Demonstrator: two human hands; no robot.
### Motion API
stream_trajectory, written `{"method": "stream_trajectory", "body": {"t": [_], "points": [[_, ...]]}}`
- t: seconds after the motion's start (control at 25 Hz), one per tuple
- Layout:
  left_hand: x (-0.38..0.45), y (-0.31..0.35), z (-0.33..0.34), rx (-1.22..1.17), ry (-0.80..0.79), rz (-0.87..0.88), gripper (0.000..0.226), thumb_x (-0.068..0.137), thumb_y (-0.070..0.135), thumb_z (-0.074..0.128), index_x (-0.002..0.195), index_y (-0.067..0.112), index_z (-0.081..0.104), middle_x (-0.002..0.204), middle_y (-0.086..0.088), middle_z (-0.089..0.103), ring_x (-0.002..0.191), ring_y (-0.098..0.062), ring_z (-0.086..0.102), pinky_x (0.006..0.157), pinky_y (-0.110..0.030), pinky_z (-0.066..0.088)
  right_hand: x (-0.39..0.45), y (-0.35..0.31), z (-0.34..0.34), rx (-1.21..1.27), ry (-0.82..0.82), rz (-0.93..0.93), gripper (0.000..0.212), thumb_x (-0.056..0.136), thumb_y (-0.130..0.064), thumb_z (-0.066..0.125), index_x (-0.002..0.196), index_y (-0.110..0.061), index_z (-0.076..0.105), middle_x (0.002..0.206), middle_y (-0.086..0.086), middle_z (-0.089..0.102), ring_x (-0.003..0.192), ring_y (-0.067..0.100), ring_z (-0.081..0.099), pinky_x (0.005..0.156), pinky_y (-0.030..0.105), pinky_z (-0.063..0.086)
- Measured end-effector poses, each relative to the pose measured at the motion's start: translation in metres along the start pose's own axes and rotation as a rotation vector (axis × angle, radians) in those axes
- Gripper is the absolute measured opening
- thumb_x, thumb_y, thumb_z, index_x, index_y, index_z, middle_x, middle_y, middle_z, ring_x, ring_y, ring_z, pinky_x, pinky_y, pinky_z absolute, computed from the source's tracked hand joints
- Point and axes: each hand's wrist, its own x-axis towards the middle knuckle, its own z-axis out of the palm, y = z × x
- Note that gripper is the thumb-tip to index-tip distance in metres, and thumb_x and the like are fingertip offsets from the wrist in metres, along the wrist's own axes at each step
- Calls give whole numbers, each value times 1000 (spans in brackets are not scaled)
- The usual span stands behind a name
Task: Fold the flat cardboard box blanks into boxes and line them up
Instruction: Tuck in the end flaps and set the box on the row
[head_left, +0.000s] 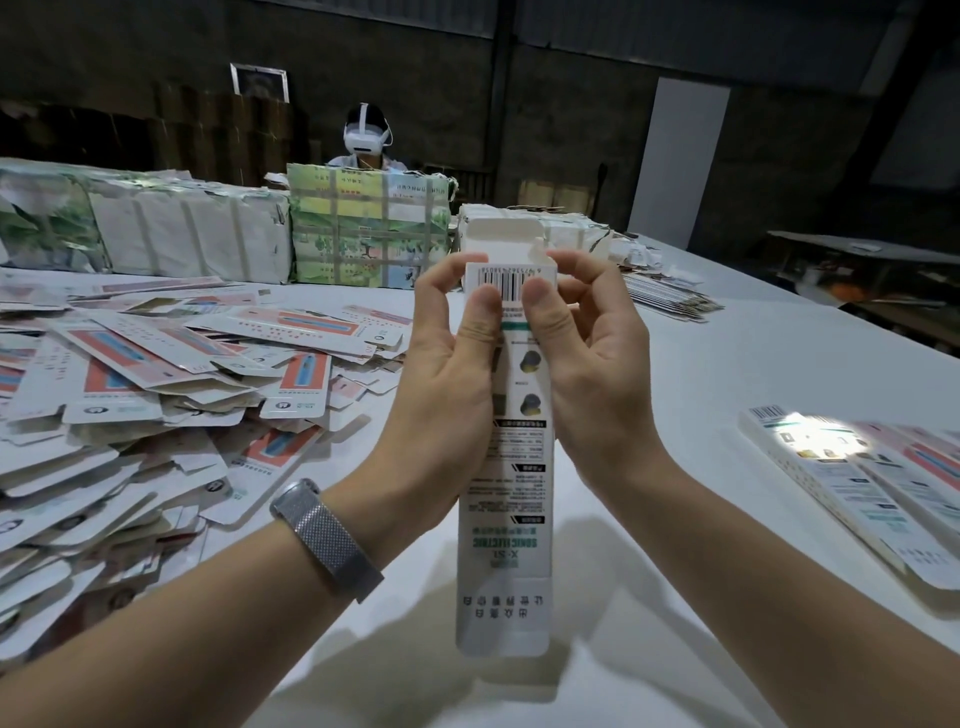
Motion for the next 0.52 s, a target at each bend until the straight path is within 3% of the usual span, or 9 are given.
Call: {"method": "stream_trajectory", "body": {"t": [0.24,0.44,0.52], "points": [[-2,-2,3,46,34,26,14,106,35,37,117,36,45,84,4,74,71,-12,73,57,-24,56,-2,1,-1,78,-32,35,11,91,-32,57,94,-22,56,100,31,57,96,54,55,82,64,52],[-3,2,5,63,32,-17,14,109,35,34,115,39,46,83,4,73,71,-13,72,56,-27,57,2,2,-5,184,-97,56,12,92,-25,56,100,-17,51,100,19,59,80,27,67,66,37,59],[-3,2,8,45,28,-58,14,109,36,34,115,42,45,87,2,74,74,-17,73,59,-37,62,4,2,-7,210,-99,42,13,93,-20,56,103,-17,49,104,20,60,84,31,68,68,37,59]]}}
